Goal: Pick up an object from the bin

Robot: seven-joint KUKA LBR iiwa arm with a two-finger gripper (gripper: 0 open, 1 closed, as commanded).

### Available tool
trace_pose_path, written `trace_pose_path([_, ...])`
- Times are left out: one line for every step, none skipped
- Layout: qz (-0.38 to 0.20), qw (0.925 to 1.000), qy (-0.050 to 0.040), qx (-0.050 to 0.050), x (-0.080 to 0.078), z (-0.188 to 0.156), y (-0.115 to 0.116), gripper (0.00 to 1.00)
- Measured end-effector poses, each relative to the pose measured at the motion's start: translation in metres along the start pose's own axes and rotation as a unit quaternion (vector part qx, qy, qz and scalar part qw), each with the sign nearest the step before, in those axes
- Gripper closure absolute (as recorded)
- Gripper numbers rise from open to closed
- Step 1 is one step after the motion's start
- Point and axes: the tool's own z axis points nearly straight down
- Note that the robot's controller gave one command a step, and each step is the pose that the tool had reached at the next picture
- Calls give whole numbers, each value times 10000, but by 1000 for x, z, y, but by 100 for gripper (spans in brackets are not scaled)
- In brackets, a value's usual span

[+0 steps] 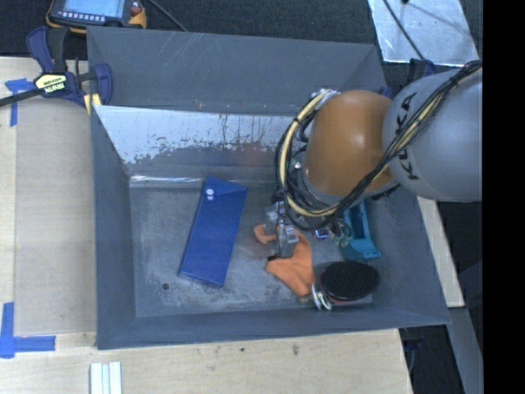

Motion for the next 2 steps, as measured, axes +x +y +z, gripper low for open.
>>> trace_pose_path([-15,9999,-105,-2,0,6,-39,100])
trace_pose_path([69,10000,23,-6,11,-10,-54,100])
